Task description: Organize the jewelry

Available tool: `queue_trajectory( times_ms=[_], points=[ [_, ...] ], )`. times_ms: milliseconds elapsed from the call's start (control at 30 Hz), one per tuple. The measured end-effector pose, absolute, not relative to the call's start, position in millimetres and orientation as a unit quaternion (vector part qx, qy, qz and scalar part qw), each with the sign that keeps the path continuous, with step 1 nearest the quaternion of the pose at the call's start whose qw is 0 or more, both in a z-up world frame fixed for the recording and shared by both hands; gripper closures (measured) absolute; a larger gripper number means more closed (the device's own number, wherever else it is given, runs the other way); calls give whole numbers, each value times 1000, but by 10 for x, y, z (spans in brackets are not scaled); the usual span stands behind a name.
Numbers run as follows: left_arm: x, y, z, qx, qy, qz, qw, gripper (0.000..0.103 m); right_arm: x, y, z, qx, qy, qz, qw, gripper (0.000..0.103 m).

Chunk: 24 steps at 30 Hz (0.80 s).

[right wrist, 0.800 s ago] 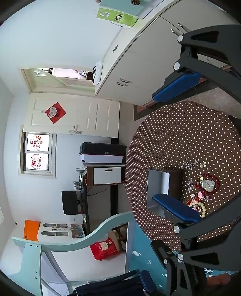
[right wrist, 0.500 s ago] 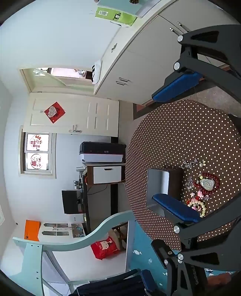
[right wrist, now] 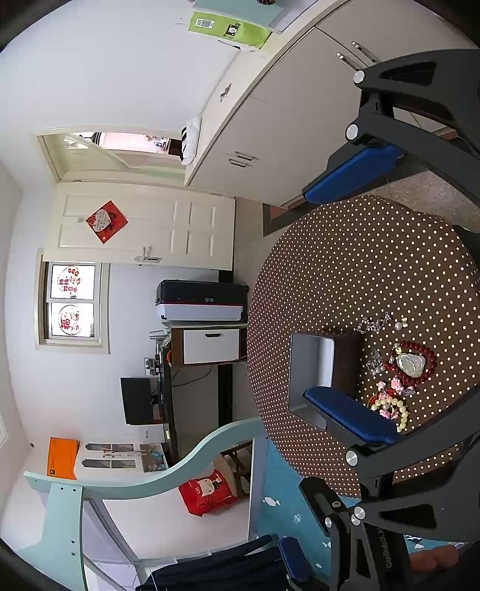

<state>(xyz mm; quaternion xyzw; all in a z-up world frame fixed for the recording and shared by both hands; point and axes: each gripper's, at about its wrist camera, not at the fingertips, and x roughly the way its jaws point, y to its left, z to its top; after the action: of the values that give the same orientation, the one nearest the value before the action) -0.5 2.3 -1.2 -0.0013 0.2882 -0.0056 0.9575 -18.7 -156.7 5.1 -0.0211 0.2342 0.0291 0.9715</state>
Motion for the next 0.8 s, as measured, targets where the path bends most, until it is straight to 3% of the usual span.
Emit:
queue_trajectory(
  times_ms=[800],
  points=[
    [-30,13,-48,-5,288,-10,957,5,-218,-1585,15,-13,241,37,970,7]
  ],
)
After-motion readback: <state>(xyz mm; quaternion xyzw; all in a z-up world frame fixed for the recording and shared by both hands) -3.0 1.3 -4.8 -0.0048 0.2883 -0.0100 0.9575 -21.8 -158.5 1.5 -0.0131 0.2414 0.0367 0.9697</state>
